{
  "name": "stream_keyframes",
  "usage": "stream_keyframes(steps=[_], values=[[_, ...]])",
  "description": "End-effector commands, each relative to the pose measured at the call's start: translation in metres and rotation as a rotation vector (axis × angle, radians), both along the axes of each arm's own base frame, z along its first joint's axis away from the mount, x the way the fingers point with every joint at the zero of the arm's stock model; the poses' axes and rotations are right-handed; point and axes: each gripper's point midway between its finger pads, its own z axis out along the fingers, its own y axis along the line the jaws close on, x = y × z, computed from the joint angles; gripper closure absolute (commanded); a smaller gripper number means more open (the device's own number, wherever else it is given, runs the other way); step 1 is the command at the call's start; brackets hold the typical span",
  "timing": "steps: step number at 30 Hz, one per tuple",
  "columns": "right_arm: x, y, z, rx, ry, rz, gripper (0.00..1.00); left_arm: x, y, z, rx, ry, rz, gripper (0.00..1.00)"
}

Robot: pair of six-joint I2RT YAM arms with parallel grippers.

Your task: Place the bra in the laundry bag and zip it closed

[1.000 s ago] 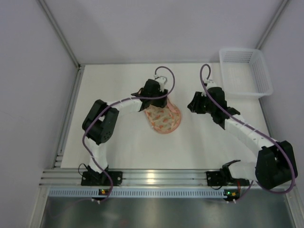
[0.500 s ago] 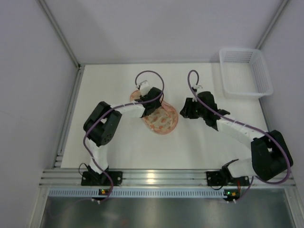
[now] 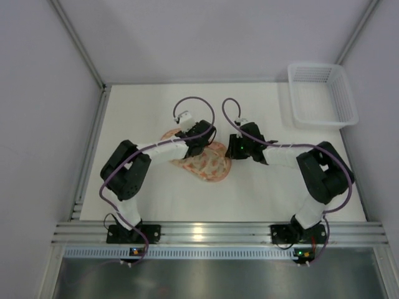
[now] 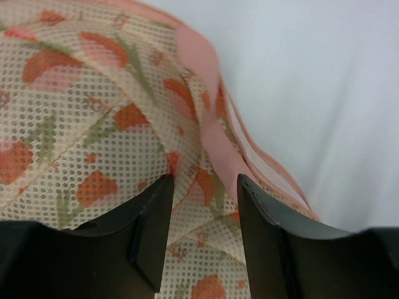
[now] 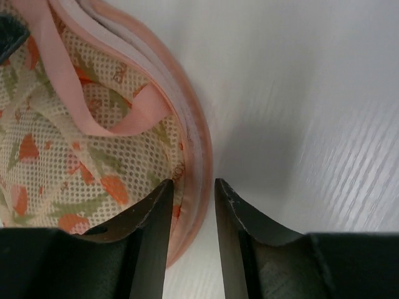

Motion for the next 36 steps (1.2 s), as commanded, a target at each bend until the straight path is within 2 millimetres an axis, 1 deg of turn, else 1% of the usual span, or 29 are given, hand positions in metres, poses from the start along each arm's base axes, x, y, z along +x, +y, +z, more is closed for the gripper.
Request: stream_keyframes(steps=[1,2,3,4,5,6,8,10,11,13,15,16,17,18,20,21,22,23,24,25,26,27,28,29,30,33,34,35,36], values=[[0.033,0.023,0.020,0.033,-0.079,-0.005,0.66,0.011,-0.012,0.062,0.080,-0.077,-0.198,0.49],[0.035,0.023,0.019,0.028,-0.075,-0.003,0.68,0.009,-0.014,0.078,0.079,-0.102,-0.242,0.48],[0.041,0.027,0.020,0.028,-0.077,-0.002,0.69,0.006,-0.013,0.083,0.098,-0.106,-0.277,0.48],[0.043,0.029,0.020,0.025,-0.081,0.006,0.71,0.000,-0.012,0.099,0.116,-0.127,-0.343,0.48],[0.046,0.030,0.021,0.024,-0.084,0.009,0.72,-0.007,-0.006,0.097,0.139,-0.118,-0.369,0.47],[0.052,0.034,0.021,0.020,-0.090,0.019,0.73,-0.017,0.002,0.102,0.158,-0.112,-0.398,0.47],[0.059,0.038,0.021,0.011,-0.094,0.028,0.74,-0.027,0.006,0.106,0.171,-0.115,-0.446,0.46],[0.074,0.047,0.024,0.007,-0.113,0.043,0.76,-0.038,0.011,0.111,0.175,-0.123,-0.497,0.44],[0.080,0.050,0.025,0.004,-0.120,0.046,0.76,-0.046,0.008,0.101,0.161,-0.103,-0.544,0.44],[0.096,0.061,0.031,0.006,-0.149,0.076,0.78,-0.052,0.005,0.095,0.166,-0.105,-0.615,0.44],[0.115,0.072,0.040,0.013,-0.174,0.099,0.79,-0.057,-0.004,0.083,0.138,-0.101,-0.692,0.44],[0.119,0.079,0.043,0.022,-0.185,0.146,0.79,-0.060,-0.007,0.075,0.162,-0.098,-0.750,0.44],[0.122,0.084,0.046,0.025,-0.184,0.173,0.80,-0.060,-0.015,0.075,0.149,-0.118,-0.801,0.44],[0.134,0.090,0.052,0.025,-0.192,0.192,0.80,-0.057,-0.014,0.073,0.172,-0.123,-0.809,0.43],[0.138,0.096,0.054,0.030,-0.174,0.227,0.79,-0.048,-0.014,0.071,0.205,-0.120,-0.801,0.43],[0.145,0.096,0.068,0.030,-0.195,0.212,0.77,-0.040,-0.013,0.074,0.216,-0.141,-0.803,0.43],[0.144,0.092,0.073,0.030,-0.191,0.205,0.75,-0.035,-0.013,0.070,0.225,-0.139,-0.798,0.43],[0.143,0.090,0.096,0.050,-0.225,0.199,0.71,-0.031,-0.014,0.071,0.222,-0.146,-0.796,0.43],[0.137,0.080,0.093,0.053,-0.209,0.178,0.67,-0.025,-0.016,0.071,0.206,-0.153,-0.807,0.42],[0.136,0.075,0.103,0.069,-0.229,0.163,0.55,-0.020,-0.018,0.064,0.205,-0.137,-0.813,0.42],[0.131,0.067,0.128,0.086,-0.269,0.149,0.52,-0.016,-0.018,0.061,0.205,-0.128,-0.811,0.41],[0.121,0.054,0.118,0.071,-0.244,0.128,0.45,-0.012,-0.015,0.054,0.209,-0.112,-0.802,0.40],[0.116,0.047,0.124,0.070,-0.254,0.117,0.42,-0.008,-0.014,0.043,0.225,-0.076,-0.789,0.39],[0.109,0.040,0.143,0.082,-0.296,0.108,0.39,-0.006,-0.013,0.038,0.230,-0.057,-0.780,0.39],[0.096,0.030,0.128,0.064,-0.265,0.098,0.34,-0.004,-0.011,0.027,0.229,-0.026,-0.771,0.38],[0.065,0.015,0.120,0.072,-0.241,0.080,0.29,0.000,-0.011,0.019,0.189,-0.003,-0.747,0.38],[0.058,0.012,0.117,0.073,-0.237,0.075,0.27,0.001,-0.013,0.015,0.176,0.009,-0.746,0.33],[0.042,0.005,0.107,0.071,-0.217,0.069,0.24,0.001,-0.012,0.013,0.166,0.015,-0.736,0.29],[0.035,0.007,0.106,0.086,-0.223,0.067,0.14,0.000,-0.013,0.008,0.152,0.029,-0.722,0.22]])
